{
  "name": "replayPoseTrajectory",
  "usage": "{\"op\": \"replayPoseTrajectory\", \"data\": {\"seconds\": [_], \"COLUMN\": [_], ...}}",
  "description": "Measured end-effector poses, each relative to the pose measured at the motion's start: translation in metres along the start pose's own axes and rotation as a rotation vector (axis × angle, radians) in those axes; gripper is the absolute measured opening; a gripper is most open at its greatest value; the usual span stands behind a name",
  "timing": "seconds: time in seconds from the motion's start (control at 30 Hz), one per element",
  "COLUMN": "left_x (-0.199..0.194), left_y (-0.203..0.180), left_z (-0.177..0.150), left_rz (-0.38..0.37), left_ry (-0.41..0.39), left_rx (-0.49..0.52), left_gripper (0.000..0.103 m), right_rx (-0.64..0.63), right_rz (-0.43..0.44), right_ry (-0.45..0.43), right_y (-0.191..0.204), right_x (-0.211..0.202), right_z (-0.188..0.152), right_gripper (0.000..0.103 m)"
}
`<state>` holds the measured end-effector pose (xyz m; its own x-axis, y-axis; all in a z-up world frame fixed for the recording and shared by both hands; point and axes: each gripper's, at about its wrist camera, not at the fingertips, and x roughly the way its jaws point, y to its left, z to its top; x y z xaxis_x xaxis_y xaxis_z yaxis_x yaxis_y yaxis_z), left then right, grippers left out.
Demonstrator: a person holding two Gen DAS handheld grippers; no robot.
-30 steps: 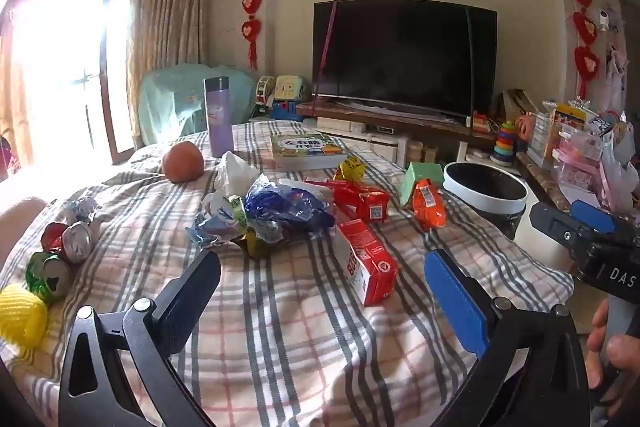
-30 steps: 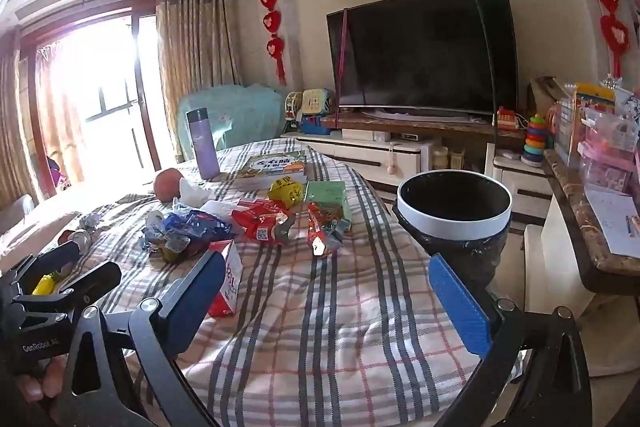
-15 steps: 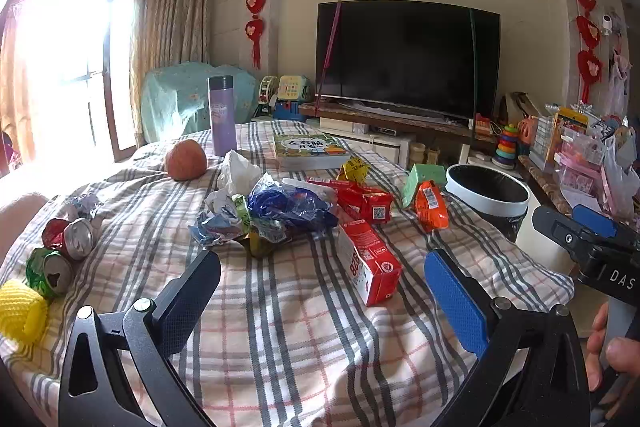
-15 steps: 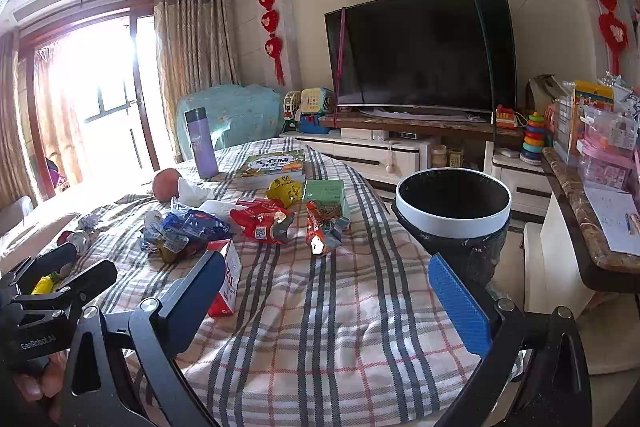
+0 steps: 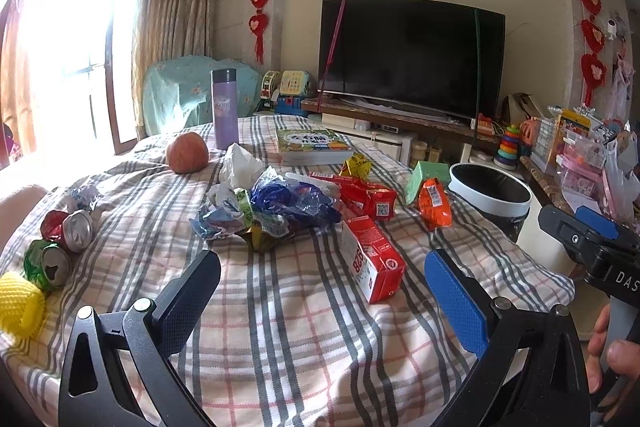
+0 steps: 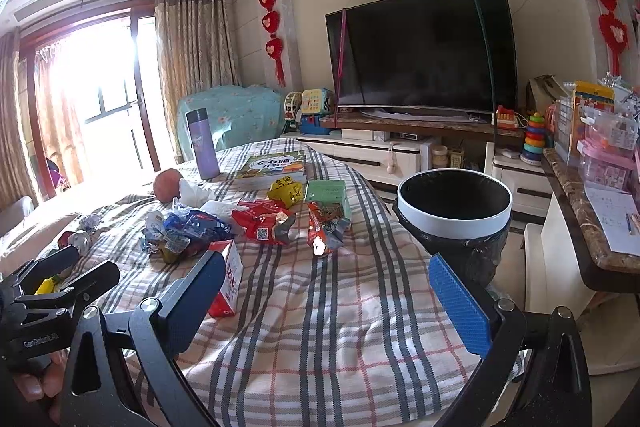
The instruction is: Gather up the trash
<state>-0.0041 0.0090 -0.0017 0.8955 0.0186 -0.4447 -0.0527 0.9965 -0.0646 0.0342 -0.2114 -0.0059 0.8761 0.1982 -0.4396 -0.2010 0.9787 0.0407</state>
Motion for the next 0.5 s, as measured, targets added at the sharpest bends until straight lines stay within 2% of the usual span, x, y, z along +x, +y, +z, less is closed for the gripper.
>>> {"op": "replayPoseTrajectory", "data": {"seconds": [0.5], "left_x": [-0.0002], "left_y": [-0.0021], "left_z": [-0.0015], "left_rz": [-0.001], "left_ry": [-0.002], "left_rx": [0.007], "left_gripper": [0.102], "right_rx": [0.005], "right_rz": [0.004], "right_ry": [0.010], "right_y": [0.0015], "right_x": [0.0016], "right_z": [-0.0013], "right_gripper": [0.102]}}
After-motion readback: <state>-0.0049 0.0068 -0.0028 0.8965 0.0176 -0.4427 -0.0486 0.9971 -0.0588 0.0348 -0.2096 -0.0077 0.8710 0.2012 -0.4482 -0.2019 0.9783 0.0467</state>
